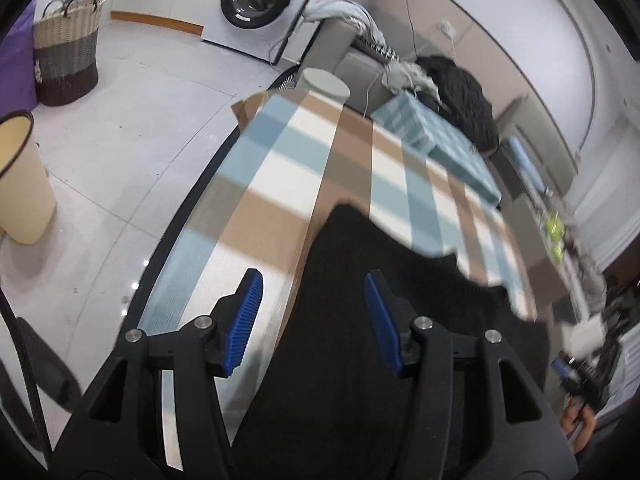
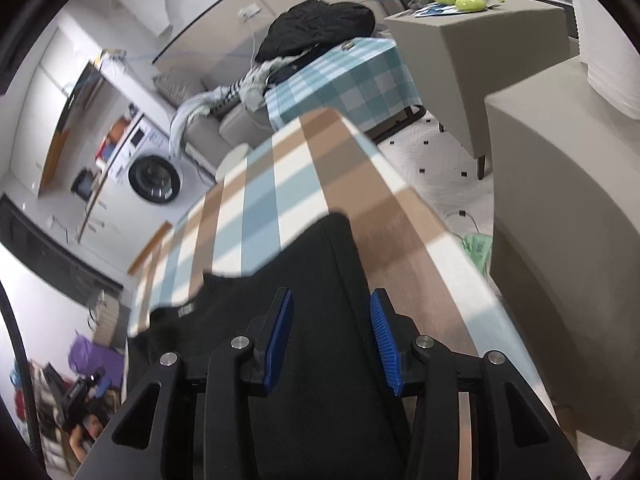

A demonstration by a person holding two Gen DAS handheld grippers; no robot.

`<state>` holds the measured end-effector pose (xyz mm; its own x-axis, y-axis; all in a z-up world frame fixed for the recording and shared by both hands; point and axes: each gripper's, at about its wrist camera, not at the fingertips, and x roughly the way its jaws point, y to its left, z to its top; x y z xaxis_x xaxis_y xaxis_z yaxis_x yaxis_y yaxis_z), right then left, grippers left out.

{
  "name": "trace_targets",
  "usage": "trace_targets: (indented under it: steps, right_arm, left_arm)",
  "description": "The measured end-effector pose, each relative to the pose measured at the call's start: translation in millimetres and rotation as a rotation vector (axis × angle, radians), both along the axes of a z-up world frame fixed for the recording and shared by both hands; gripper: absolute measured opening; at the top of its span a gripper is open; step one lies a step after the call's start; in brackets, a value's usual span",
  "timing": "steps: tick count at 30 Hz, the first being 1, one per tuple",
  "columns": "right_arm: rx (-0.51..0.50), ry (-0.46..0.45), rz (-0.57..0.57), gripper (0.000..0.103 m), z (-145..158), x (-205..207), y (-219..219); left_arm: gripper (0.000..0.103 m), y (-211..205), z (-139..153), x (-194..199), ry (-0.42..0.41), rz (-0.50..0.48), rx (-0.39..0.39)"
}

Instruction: Fold small clothes

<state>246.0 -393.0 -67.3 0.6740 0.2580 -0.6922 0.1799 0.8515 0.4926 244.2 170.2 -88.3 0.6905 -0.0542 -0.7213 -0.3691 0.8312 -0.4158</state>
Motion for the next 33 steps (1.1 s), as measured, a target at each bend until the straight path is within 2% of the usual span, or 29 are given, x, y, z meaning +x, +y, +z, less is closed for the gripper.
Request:
trace_targets:
  steps: [5, 8, 10, 12, 13, 14, 17, 23, 25, 27, 28, 29, 30, 31, 32, 33]
  right_arm:
    - [-0.066, 0.025, 0.086, 0.048, -13.1, -30.9, 10.8]
    - [-0.11, 0.047, 0.125, 0.048, -24.8, -31.3, 18.8]
    - [-0.115, 0.036, 0.147, 0.047, -27.8, -24.5, 23.1]
    - [-0.142, 0.024, 0.131, 0.037, -27.8, -17.1, 25.4]
    - [-0.156, 0.026, 0.136, 0.021, -27.6, -12.0, 27.4]
    - [-0.162, 0.021, 0.152, 0.01, -27.1, -7.3, 30.0]
    - [-0.21, -0.024, 0.154, 0.006, -20.3, -0.4, 33.3]
    - [-0.209, -0.012, 0.095, 0.006, -20.1, 19.3, 27.2]
    - [-0.201, 0.01, 0.087, 0.008, -20.3, 23.2, 27.5]
    - [-0.194, 0.014, 0.095, 0.016, -19.2, 21.0, 27.5]
    - [-0.176, 0.007, 0.098, 0.021, -17.6, 16.6, 25.7]
    - [-0.168, 0.0, 0.102, 0.027, -16.1, 12.5, 26.0]
    - [-0.165, -0.003, 0.106, 0.029, -15.1, 8.8, 26.2]
    - [-0.169, -0.007, 0.11, 0.031, -13.5, 3.7, 26.5]
    - [-0.173, -0.011, 0.116, 0.032, -11.9, -0.3, 26.8]
    - [-0.176, -0.012, 0.122, 0.032, -11.0, -4.0, 27.4]
  left_arm:
    - [0.05, -24.1, -14.6, -28.2, 0.049, -0.082, 0.111]
    - [0.05, -27.8, -30.4, -27.3, 0.098, -0.099, 0.096]
    - [0.034, -28.5, -37.8, -28.4, 0.092, -0.104, 0.059]
    - [0.017, -29.4, -39.7, -31.3, 0.081, -0.1, 0.045]
    - [0.01, -30.6, -38.8, -34.3, 0.069, -0.091, 0.058]
    - [0.004, -31.8, -37.8, -36.5, 0.067, -0.091, 0.069]
    - [0.001, -30.8, -37.6, -47.9, 0.065, -0.081, 0.078]
    - [0.0, -20.4, -30.7, -83.3, 0.044, 0.0, 0.049]
    - [0.0, -15.6, -24.7, -90.4, 0.041, 0.025, 0.07]
    - [0.0, -8.1, -20.5, -90.5, 0.04, 0.027, 0.046]
    - [0.003, -4.0, -18.7, -86.4, 0.045, 0.02, 0.03]
    - [0.011, -0.7, -15.6, -81.0, 0.05, 0.024, 0.034]
    - [0.029, 0.5, -12.4, -76.0, 0.052, 0.026, 0.048]
    - [0.039, 1.3, -8.3, -68.1, 0.046, 0.017, 0.058]
    - [0.056, 2.0, -4.9, -59.1, 0.028, 0.002, 0.056]
    - [0.06, 2.7, -2.6, -48.8, 0.016, -0.015, 0.049]
